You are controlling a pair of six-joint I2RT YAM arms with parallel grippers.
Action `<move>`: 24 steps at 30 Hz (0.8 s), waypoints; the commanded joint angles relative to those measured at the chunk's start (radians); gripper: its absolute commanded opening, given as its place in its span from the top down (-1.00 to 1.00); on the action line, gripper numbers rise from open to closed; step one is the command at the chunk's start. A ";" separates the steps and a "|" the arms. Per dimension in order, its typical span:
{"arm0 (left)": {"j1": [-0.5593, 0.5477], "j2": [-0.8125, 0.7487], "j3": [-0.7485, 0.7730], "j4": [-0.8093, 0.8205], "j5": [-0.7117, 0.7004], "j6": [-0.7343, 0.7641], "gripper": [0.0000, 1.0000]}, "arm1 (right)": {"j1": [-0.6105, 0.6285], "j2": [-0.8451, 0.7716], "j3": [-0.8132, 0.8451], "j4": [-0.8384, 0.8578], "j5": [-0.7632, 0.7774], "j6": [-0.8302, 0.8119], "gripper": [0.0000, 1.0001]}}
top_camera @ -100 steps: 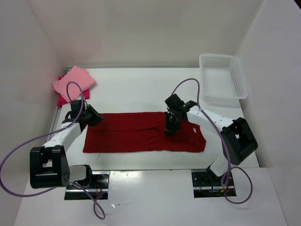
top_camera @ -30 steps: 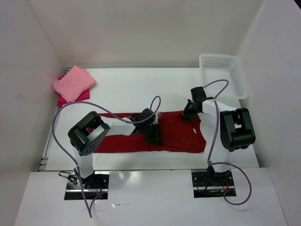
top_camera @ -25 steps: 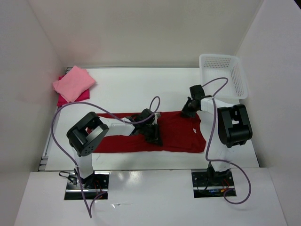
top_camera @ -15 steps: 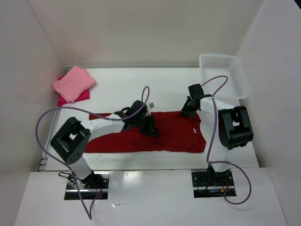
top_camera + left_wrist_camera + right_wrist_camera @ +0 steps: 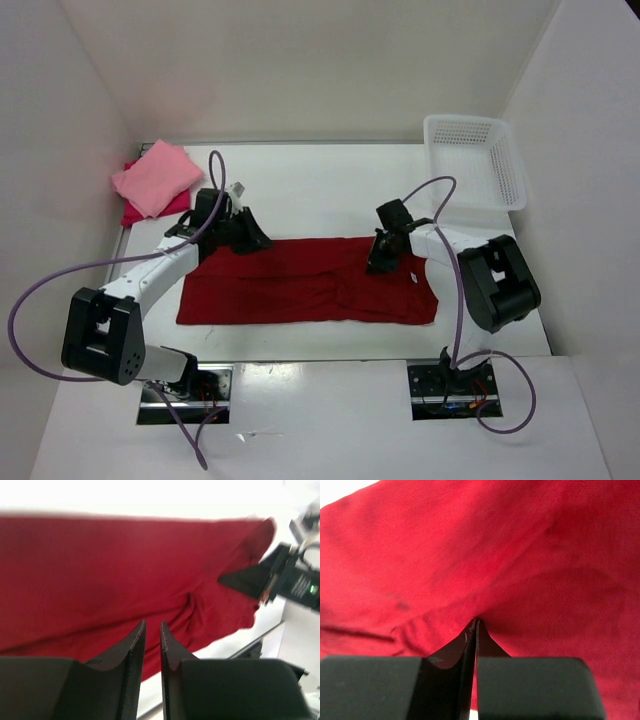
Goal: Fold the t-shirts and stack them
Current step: Rotate the tshirt 90 degrees
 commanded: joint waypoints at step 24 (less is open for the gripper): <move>0.034 -0.113 0.042 -0.239 -0.047 0.110 0.51 | 0.079 0.861 1.741 -0.413 0.037 -0.226 0.28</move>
